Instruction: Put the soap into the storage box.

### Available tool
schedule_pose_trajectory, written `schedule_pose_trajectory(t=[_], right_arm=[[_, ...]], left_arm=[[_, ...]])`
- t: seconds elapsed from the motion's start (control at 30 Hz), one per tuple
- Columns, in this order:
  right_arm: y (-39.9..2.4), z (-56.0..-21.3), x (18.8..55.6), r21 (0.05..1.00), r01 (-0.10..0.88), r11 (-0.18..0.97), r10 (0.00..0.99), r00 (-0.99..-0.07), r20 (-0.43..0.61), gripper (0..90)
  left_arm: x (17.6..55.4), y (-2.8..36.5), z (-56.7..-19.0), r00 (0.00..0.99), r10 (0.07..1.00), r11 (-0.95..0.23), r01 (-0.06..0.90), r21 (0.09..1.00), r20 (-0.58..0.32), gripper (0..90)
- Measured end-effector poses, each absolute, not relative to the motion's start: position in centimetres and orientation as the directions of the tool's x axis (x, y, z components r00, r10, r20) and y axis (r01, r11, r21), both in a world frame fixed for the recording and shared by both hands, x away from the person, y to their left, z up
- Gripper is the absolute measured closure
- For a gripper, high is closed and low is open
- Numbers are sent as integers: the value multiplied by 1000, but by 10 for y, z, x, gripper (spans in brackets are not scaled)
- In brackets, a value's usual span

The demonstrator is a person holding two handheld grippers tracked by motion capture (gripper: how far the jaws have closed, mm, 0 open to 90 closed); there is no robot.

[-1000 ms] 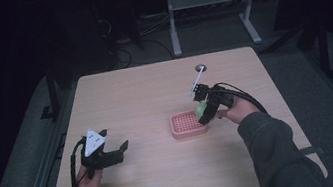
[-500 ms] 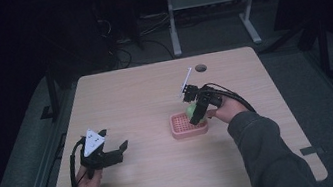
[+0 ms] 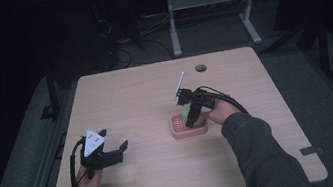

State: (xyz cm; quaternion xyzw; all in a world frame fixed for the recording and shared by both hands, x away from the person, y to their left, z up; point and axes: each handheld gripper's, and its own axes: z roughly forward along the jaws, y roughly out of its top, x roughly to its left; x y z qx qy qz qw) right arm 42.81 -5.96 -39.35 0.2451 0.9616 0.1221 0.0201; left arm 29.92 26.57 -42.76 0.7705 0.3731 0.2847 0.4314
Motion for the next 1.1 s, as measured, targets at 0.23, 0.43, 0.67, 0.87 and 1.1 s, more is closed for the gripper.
schedule_pose_trajectory(t=[0.23,0.43,0.67,0.87,1.1], right_arm=[[-53,-398,431,230,466,855,472,-881,28,259],[-52,-402,435,221,471,854,475,-879,36,259],[-49,-409,438,195,483,853,485,-873,44,259],[-47,-411,440,192,488,851,488,-871,52,259],[-47,-413,441,182,494,850,493,-868,55,258]], left_arm=[[298,266,-426,554,823,-353,324,878,126,143],[299,267,-427,546,829,-339,322,884,119,143],[299,266,-426,550,826,-343,319,884,123,143],[299,267,-427,553,824,-347,323,881,122,143],[299,266,-427,554,824,-347,322,881,123,143]])
